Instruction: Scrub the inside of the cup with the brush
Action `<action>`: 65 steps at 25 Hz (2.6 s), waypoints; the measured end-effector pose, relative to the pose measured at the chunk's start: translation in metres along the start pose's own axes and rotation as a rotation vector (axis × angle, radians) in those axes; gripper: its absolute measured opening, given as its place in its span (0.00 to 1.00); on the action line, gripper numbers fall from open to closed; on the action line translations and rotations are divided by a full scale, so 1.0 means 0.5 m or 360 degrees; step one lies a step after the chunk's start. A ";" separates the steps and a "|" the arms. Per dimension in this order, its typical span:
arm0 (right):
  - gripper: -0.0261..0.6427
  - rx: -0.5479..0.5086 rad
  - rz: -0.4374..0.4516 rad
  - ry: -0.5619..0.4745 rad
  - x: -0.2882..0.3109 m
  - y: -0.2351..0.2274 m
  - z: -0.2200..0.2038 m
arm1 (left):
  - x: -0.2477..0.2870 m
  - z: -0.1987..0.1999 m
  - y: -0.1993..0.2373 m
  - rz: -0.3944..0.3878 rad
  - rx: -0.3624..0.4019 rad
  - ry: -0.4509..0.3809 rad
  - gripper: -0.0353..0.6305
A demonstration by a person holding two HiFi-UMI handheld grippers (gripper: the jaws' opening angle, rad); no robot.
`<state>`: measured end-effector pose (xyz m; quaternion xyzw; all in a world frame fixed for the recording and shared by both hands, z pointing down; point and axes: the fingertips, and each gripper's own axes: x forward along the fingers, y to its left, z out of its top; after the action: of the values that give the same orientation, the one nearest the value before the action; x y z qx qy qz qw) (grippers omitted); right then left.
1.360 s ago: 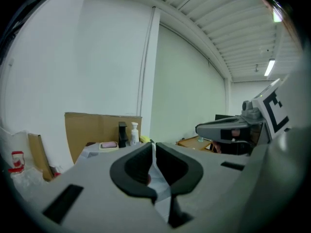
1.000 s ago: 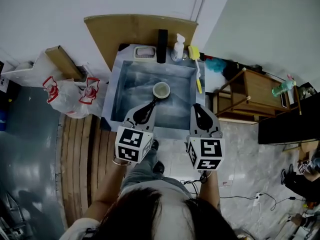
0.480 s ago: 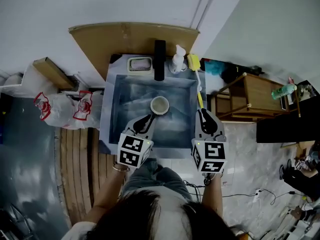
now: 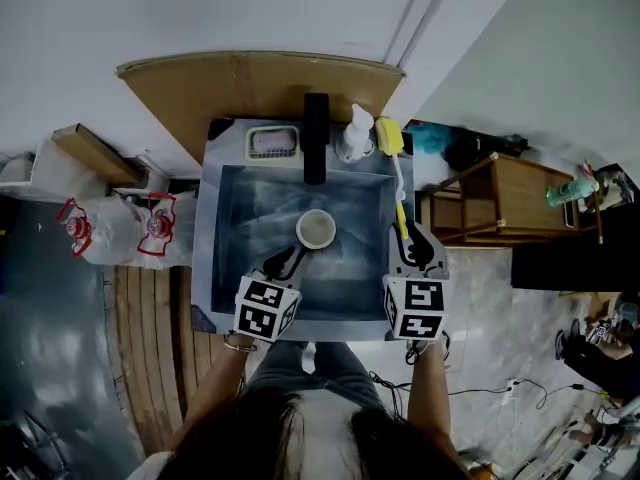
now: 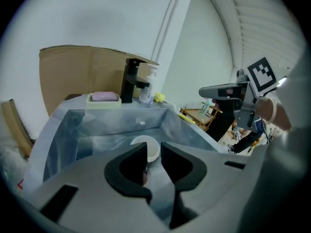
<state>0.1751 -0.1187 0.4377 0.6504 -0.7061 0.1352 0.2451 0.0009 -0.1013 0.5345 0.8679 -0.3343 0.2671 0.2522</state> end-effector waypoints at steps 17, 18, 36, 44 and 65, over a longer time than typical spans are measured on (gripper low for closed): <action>0.22 0.0000 0.0008 0.0180 0.180 -0.081 -0.092 | 0.110 -0.095 0.051 0.0065 -0.0113 0.0280 0.24; 0.22 0.0001 0.0009 0.0194 0.189 -0.086 -0.098 | 0.115 -0.101 0.053 0.0067 -0.0124 0.0298 0.25; 0.22 0.0001 0.0026 0.0322 0.267 -0.107 -0.158 | 0.182 -0.180 0.067 0.0090 -0.0102 0.0507 0.26; 0.14 0.0030 0.0031 0.0309 0.257 -0.112 -0.158 | 0.191 -0.188 0.056 0.0080 -0.0028 0.0557 0.18; 0.13 -0.0042 0.0102 0.0311 0.120 -0.105 -0.158 | 0.192 -0.193 0.057 0.0104 -0.0022 0.0575 0.17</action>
<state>0.2382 -0.1356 0.5290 0.6079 -0.7010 0.1964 0.3170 0.0129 -0.1028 0.6729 0.7928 -0.3132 0.4245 0.3052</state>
